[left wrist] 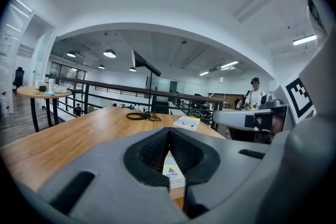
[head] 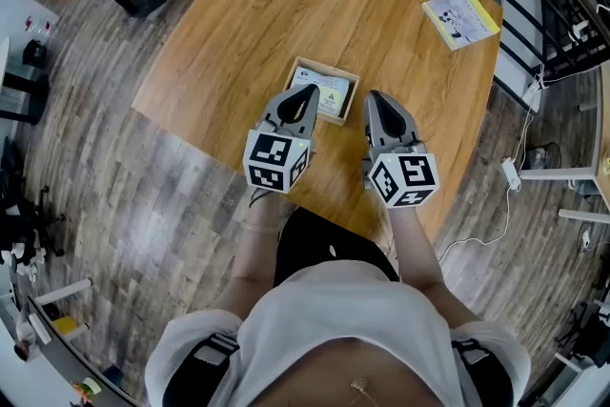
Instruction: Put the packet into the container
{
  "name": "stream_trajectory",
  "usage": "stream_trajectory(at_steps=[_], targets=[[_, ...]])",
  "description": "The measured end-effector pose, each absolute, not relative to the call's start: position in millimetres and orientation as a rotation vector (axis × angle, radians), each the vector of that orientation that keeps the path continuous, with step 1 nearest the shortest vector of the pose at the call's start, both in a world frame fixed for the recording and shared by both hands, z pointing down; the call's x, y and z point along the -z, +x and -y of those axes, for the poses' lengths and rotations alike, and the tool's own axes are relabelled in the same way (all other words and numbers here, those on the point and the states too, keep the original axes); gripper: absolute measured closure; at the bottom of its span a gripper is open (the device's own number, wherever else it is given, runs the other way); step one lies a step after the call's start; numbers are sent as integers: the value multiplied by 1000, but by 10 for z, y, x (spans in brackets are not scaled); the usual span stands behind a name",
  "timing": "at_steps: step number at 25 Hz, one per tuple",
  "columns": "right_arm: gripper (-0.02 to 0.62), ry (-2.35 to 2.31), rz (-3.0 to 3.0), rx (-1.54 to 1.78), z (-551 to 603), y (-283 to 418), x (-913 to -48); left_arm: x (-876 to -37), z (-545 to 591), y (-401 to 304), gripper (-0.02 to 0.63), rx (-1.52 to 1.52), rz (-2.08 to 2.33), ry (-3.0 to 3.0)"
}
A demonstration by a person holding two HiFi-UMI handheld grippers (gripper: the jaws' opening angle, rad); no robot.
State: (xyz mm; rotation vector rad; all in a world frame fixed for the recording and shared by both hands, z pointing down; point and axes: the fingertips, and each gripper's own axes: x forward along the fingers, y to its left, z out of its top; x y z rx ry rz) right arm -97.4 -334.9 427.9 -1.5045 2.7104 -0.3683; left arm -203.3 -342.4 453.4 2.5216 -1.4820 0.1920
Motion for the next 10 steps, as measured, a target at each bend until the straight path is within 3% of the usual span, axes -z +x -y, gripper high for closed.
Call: stream_trajectory(at_steps=[10], targets=[[584, -1495, -2730, 354, 3340, -933, -4274, -4517, 3395, -1877, 597, -196, 1431, 2564]])
